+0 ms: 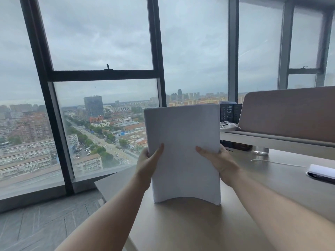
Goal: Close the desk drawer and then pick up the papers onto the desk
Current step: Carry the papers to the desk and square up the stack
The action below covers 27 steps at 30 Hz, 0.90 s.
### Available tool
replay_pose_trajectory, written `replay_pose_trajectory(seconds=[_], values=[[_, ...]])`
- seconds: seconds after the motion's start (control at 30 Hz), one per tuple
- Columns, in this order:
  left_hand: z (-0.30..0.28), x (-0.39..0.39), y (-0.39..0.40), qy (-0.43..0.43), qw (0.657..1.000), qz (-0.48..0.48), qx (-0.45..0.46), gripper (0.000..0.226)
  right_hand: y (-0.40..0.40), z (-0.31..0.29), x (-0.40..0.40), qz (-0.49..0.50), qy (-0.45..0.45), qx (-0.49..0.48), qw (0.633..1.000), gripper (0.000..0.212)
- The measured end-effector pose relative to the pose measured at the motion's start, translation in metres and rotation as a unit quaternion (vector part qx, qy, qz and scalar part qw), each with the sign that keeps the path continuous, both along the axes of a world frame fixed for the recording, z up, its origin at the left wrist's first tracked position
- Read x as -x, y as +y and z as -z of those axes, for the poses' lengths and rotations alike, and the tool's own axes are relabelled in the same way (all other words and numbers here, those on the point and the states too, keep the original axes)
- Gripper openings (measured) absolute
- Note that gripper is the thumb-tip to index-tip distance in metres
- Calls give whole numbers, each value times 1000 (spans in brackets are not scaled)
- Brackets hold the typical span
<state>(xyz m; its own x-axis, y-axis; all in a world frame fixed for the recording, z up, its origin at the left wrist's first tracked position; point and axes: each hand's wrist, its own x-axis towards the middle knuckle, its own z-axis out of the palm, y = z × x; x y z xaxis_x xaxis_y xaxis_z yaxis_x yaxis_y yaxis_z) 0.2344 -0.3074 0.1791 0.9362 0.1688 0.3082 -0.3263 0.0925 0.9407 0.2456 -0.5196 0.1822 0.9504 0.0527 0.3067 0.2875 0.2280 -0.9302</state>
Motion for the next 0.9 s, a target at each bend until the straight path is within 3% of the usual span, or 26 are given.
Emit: replay_pose_trajectory(seconds=[0.1, 0.23, 0.4, 0.57, 0.7, 0.9], values=[[6, -4, -1, 4, 1000, 5, 4, 28, 0, 7, -3, 20, -14, 20, 1000, 22], [19, -7, -6, 50, 999, -13, -6, 17, 4, 15, -4, 49, -9, 26, 998, 36], [31, -16, 1, 76, 994, -41, -62, 22, -2, 23, -12, 56, 90, 105, 989, 26], [32, -28, 9, 43, 986, -80, -141, 20, 2, 26, -20, 95, 78, 157, 980, 11], [25, -48, 15, 28, 963, -142, -228, 35, 8, 31, -30, 108, 101, 140, 979, 18], [41, -70, 23, 159, 937, -70, -303, 20, 10, 62, -48, 168, 204, 113, 958, 30]])
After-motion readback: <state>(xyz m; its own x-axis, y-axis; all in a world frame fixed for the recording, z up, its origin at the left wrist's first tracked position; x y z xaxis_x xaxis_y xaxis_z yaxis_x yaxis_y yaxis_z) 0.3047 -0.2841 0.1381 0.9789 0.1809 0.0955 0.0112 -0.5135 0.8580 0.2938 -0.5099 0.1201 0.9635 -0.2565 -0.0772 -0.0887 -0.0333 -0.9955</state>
